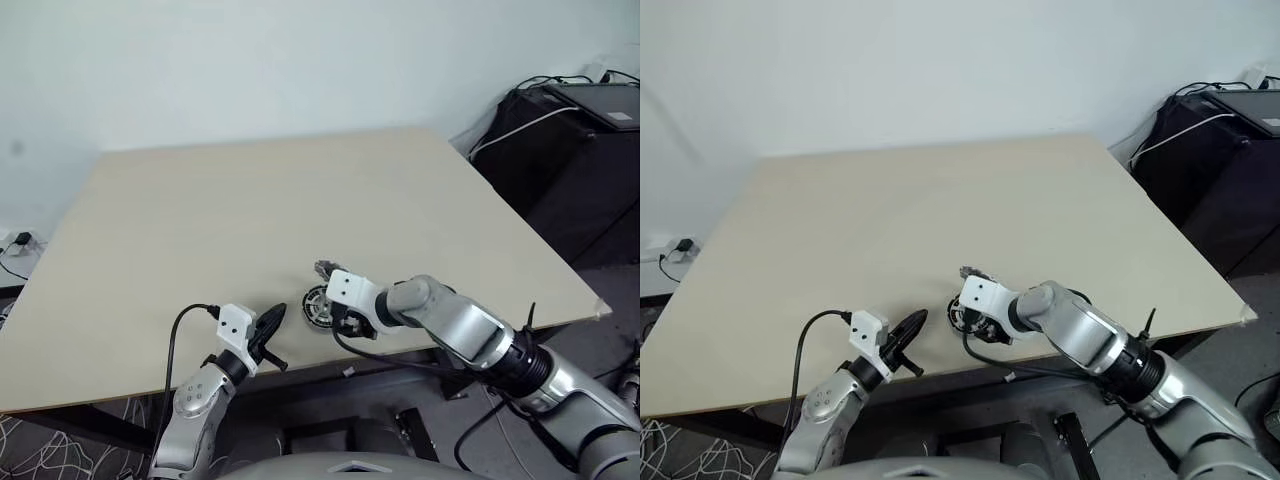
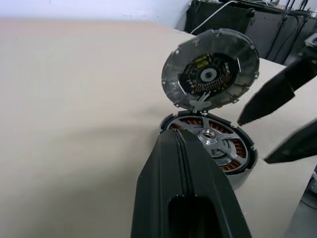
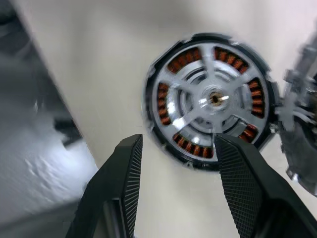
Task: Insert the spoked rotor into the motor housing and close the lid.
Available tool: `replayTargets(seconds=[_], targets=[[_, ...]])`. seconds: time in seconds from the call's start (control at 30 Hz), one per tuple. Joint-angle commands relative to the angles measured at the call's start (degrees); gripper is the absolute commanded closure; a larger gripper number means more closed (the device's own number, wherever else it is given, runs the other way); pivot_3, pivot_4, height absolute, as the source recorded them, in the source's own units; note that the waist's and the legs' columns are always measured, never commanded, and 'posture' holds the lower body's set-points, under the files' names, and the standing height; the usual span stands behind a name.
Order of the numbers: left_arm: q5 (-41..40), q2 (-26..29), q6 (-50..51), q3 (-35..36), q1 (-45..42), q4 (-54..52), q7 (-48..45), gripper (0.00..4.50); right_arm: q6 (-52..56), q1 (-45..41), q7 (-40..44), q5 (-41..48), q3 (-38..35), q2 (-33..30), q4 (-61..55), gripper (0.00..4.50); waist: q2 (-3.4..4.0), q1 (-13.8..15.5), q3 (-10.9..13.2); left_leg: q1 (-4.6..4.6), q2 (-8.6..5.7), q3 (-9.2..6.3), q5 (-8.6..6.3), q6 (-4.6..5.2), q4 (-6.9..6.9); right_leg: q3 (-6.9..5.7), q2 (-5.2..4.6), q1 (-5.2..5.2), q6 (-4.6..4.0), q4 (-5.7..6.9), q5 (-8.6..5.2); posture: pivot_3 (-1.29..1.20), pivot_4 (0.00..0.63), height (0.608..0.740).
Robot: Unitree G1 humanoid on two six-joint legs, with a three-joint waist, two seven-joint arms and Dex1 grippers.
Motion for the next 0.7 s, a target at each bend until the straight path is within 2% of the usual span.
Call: replayTargets(seconds=[0.03, 0.23, 0.7], targets=[[0.1, 0.1, 0.9, -0.6, -0.4, -3.8, 0.7, 4.5, -6.5, -0.8, 3.5, -2.7, 0.4, -1.4, -1.5, 2.02, -0.1, 0.1, 0.1, 0.0, 0.0, 0.0, 0.0, 0.0, 0.01, 0.0, 0.0, 0.0, 0.0, 0.0, 0.0, 0.0, 0.0, 0.74], [-0.1, 0.1, 2.9, -1.5, -0.7, -5.4, 1.2, 4.5, -10.6, -0.8, 7.4, -6.3, 1.5, -1.6, -0.4, 2.02, -0.35, 0.5, 0.2, 0.0, 0.0, -0.01, -0.01, 0.02, 0.02, 0.01, 0.0, 0.01, 0.0, -0.01, 0.01, 0.0, 0.0, 0.74], [-0.6, -0.4, 3.0, -1.9, 0.1, -5.6, 1.4, 4.5, -18.1, -2.0, 14.1, -16.3, 3.8, -0.9, 6.5, 2.02, -0.36, 2.0, 0.2, 0.0, -0.01, 0.01, -0.01, 0.02, 0.03, 0.01, 0.01, 0.01, -0.01, -0.02, 0.01, 0.0, 0.0, 0.74]])
